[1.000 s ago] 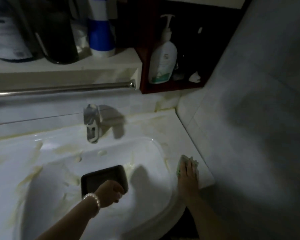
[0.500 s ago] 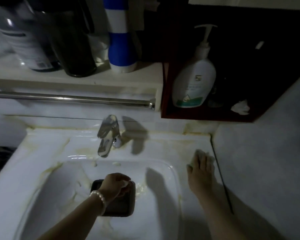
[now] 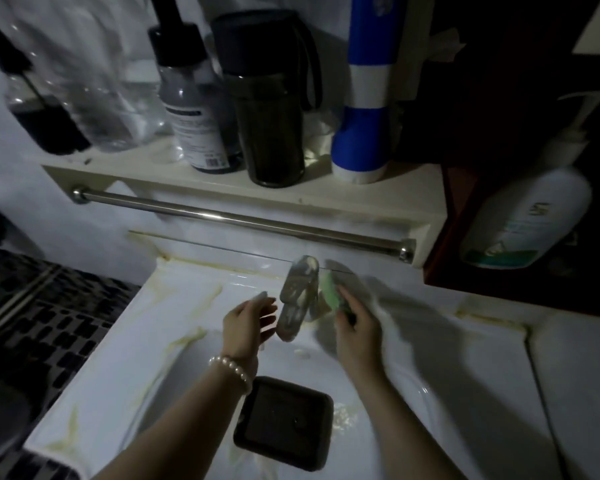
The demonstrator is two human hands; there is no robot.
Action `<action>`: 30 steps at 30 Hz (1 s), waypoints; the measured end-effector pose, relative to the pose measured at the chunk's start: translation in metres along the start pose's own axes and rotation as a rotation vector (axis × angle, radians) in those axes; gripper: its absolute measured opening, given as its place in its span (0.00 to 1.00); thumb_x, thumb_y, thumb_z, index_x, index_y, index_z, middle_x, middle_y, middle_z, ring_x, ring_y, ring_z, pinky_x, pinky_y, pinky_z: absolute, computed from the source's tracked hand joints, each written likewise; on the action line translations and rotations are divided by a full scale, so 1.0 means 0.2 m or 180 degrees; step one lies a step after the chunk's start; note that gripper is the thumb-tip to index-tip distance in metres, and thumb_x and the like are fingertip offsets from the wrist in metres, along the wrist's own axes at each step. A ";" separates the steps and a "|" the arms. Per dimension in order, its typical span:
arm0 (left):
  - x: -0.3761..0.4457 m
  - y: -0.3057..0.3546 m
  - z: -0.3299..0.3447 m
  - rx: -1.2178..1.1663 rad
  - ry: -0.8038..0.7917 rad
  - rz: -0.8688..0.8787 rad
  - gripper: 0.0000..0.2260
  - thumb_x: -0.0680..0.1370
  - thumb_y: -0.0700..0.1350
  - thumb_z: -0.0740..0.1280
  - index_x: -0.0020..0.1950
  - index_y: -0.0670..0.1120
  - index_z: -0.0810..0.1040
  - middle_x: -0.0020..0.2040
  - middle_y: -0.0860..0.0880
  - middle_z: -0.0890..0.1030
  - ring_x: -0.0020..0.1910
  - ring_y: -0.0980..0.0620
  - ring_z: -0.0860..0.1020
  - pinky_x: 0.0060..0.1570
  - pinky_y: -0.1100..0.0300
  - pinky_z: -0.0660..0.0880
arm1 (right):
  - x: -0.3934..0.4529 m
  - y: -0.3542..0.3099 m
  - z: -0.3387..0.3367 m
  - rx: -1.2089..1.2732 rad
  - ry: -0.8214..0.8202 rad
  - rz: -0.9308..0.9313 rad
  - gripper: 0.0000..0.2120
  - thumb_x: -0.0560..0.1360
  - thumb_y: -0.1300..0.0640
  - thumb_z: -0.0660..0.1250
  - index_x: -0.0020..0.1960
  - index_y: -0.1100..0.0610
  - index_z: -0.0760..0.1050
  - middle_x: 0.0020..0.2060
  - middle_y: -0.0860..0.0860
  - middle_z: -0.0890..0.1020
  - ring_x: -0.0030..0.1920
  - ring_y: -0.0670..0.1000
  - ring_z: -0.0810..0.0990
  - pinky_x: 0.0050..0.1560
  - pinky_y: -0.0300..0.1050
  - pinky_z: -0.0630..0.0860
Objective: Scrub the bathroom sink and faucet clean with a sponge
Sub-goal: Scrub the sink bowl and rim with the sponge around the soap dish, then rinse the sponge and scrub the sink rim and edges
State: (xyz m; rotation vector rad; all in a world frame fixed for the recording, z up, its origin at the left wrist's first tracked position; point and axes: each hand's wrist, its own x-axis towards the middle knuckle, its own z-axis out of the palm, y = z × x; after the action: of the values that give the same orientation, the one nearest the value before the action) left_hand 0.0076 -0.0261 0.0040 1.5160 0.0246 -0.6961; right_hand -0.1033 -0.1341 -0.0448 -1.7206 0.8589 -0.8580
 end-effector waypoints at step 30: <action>0.02 0.08 -0.08 -0.0036 -0.0854 -0.0798 0.08 0.78 0.37 0.61 0.50 0.36 0.79 0.43 0.42 0.80 0.42 0.48 0.77 0.45 0.58 0.76 | -0.31 -0.01 0.26 0.0821 0.0950 0.1884 0.12 0.77 0.63 0.62 0.58 0.55 0.78 0.48 0.51 0.82 0.53 0.55 0.80 0.44 0.40 0.77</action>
State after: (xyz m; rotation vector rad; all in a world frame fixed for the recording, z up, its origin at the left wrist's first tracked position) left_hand 0.0240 -0.0147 0.0161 1.4110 0.0153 -1.0944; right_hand -0.0899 -0.0573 -0.0652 -1.0380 1.3087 -0.7795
